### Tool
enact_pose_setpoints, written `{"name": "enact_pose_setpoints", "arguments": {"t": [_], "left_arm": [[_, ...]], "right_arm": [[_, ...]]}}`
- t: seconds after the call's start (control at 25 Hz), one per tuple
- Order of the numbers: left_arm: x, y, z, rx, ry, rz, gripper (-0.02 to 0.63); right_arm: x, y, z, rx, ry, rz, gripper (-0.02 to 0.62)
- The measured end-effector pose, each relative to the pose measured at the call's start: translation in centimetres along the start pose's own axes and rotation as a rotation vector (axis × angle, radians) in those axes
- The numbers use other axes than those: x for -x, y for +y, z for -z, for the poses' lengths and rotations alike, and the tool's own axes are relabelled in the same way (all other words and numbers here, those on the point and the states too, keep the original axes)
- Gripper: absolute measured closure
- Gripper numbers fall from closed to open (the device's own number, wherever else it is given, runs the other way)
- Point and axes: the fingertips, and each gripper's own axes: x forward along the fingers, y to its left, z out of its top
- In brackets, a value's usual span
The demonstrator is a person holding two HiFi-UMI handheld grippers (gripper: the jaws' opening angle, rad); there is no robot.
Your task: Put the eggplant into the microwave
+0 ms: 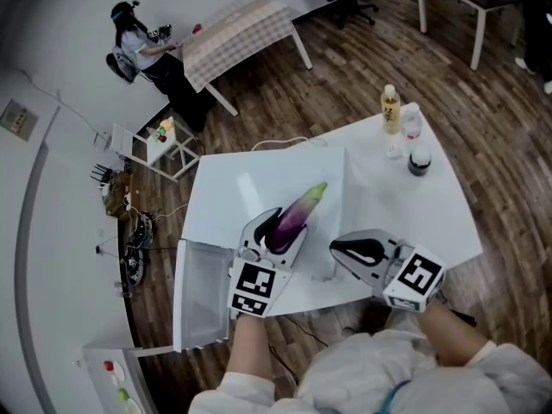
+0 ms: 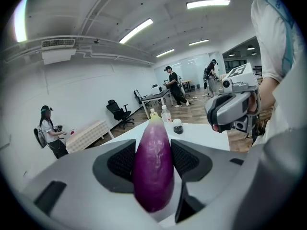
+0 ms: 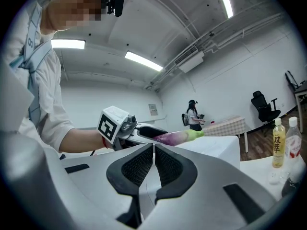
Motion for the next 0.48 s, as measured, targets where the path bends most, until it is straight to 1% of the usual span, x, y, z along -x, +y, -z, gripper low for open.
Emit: {"name": "enact_pose_setpoints", "arguments": {"t": [0.28,0.48], "left_arm": [[3.2,-0.2,0.4,0.053,-0.056,-0.030,0.379],[5.8,0.1,1.2,0.112,-0.100,-0.061,0.379]], "right_arm": [[-1.1,2.2,0.5,0.024,0.019,-0.026,0.560],[-1.9,3.7,0.7,0.031,0.043,-0.044,0.560]]}}
